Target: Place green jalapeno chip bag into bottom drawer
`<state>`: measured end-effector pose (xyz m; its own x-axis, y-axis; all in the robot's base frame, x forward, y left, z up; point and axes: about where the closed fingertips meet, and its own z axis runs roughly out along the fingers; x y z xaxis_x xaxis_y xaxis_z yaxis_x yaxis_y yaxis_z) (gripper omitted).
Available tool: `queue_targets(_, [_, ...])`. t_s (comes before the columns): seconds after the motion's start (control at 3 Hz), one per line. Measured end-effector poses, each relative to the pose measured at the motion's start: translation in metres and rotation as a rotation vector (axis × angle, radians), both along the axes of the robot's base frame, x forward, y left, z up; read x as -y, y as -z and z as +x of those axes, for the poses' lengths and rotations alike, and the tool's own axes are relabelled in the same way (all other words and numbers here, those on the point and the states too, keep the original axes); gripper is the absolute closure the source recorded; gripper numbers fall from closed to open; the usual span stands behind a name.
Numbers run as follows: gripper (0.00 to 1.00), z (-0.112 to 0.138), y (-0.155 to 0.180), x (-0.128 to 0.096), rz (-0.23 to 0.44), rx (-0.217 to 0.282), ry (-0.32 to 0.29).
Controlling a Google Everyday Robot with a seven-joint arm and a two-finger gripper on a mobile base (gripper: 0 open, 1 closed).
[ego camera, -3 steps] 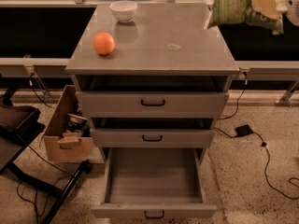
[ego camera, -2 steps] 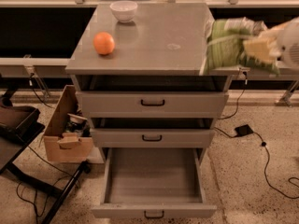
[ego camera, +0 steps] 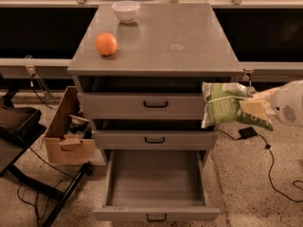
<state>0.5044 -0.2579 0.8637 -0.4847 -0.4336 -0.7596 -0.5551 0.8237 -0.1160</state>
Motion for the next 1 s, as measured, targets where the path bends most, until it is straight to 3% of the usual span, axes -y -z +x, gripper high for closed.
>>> queue_targets(0.67, [1.00, 0.045, 0.144, 0.045, 0.125, -0.010, -0.004])
queue_targets(1.0, [1.00, 0.067, 0.246, 0.059, 0.177, -0.119, -0.002])
